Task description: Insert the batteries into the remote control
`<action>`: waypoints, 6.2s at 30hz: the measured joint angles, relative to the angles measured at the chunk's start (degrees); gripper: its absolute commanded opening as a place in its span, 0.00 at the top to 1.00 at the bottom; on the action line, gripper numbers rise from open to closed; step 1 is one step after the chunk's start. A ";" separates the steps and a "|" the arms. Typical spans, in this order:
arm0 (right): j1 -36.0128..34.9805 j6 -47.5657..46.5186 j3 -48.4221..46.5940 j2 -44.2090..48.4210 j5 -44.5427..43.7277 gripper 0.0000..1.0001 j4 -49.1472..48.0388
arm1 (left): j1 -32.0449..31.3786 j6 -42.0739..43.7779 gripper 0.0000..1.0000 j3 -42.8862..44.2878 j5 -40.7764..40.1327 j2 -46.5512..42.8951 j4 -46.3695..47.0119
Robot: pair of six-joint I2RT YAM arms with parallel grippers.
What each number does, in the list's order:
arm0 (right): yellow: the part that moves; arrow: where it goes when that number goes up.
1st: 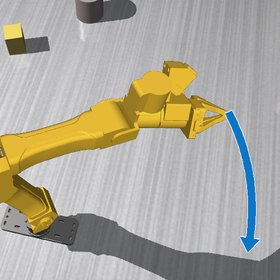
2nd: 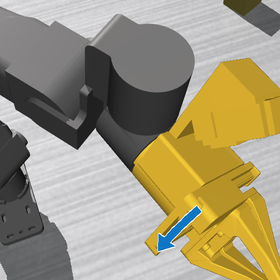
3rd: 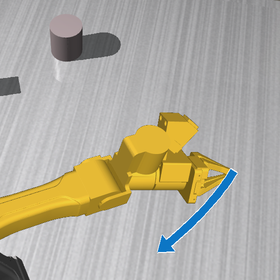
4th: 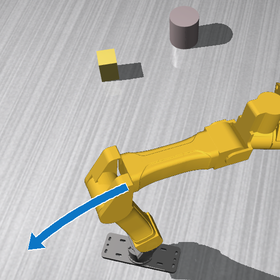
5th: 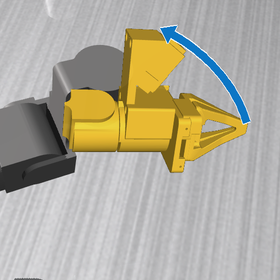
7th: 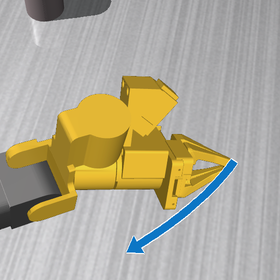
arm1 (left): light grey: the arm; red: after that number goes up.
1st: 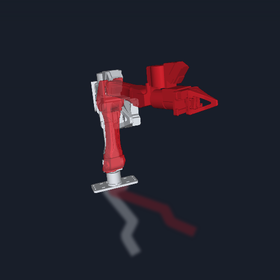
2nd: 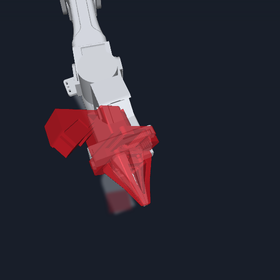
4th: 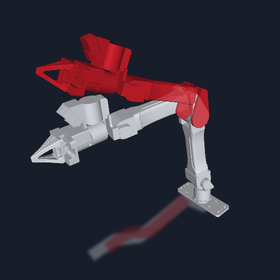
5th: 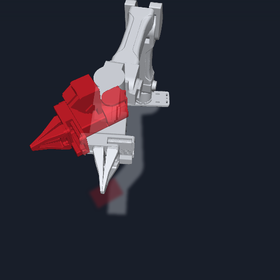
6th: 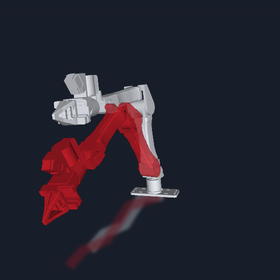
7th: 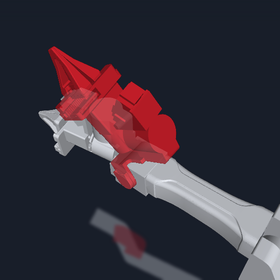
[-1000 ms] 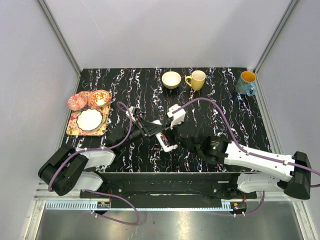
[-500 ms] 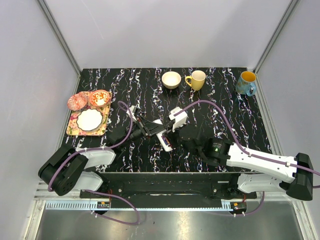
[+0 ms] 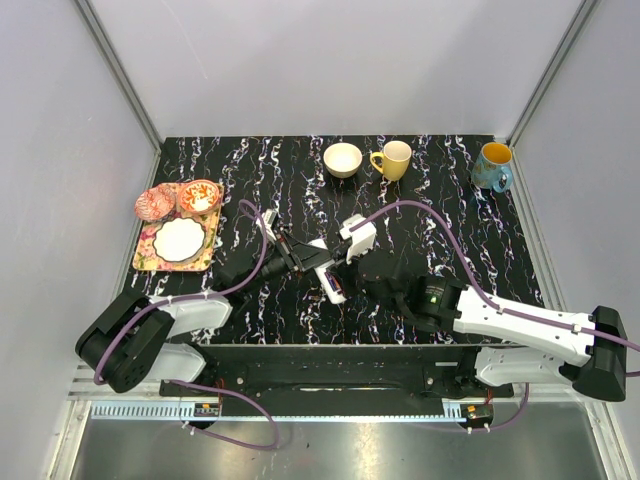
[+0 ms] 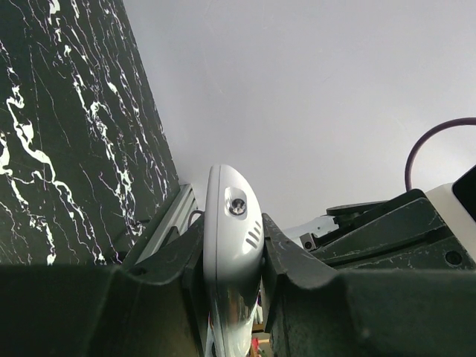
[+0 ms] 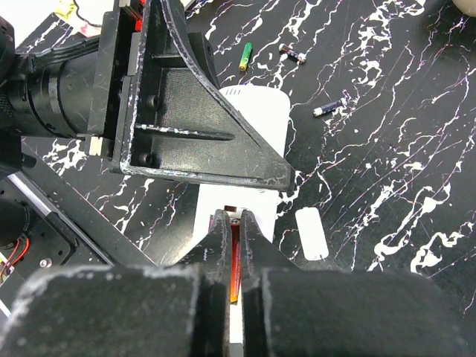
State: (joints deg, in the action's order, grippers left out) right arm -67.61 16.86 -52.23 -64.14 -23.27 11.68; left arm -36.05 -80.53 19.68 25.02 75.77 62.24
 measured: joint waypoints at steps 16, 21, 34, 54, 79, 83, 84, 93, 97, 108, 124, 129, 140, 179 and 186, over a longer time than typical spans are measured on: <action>0.17 2.58 0.00 -0.57 0.20 1.00 -0.50 | 1.03 1.05 1.00 1.09 1.25 -1.42 -3.85; 0.20 3.26 0.02 -0.81 0.20 0.97 -0.87 | 1.18 1.18 1.00 1.64 1.46 -1.57 -5.03; 0.22 4.59 -0.63 -1.92 -0.68 0.83 -0.26 | 1.46 1.16 1.00 1.64 1.46 -1.57 -5.99; -0.39 9.05 -5.60 -3.91 -2.73 0.65 7.10 | 1.51 1.62 1.00 1.60 -1.07 -1.57 -3.93; -1.03 9.49 -7.85 -4.83 -4.79 0.67 10.19 | 1.01 1.20 1.00 1.53 -3.96 -0.76 -0.07; -1.03 9.33 -7.98 -4.83 -5.22 0.69 10.99 | 0.50 -0.48 1.00 1.09 -4.33 0.96 2.29; -1.03 9.31 -7.98 -4.83 -5.29 0.69 11.15 | 0.35 -0.96 1.00 0.94 -4.35 1.42 2.99; -1.03 9.05 -7.98 -4.76 -6.05 0.74 11.52 | -0.52 -2.49 1.00 0.39 -5.22 2.75 4.74; -1.03 8.63 -7.98 -4.63 -7.19 0.76 11.10 | -0.96 -2.62 1.00 0.39 -5.46 2.75 4.83; -1.03 8.00 -7.54 -4.02 -8.81 0.94 9.09 | -1.49 -3.52 1.00 0.39 -5.62 2.75 5.40; -0.35 5.68 -4.28 -0.04 -12.15 1.00 7.52 | -1.99 -4.85 1.00 0.39 -3.96 2.78 6.38; 0.04 3.52 -0.63 4.26 -13.70 1.00 6.97 | -2.14 -6.51 1.00 0.42 -3.02 2.78 8.41; 0.07 0.17 2.58 9.55 -12.57 1.00 -1.25 | -2.27 -6.47 1.00 2.60 -2.60 2.60 3.43; 0.00 -3.76 10.29 8.50 -10.08 1.00 -18.67 | -3.17 -5.68 1.00 8.96 -3.28 -0.22 -12.90; -0.02 -2.97 10.75 9.29 -9.97 1.00 -18.53 | -3.17 -5.66 1.00 10.10 -3.48 0.63 -12.76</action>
State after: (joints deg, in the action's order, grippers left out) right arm -67.64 13.89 -41.47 -54.85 -33.23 -6.85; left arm -39.22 -86.19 29.78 21.54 76.40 49.47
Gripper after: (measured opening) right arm 0.132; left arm 0.300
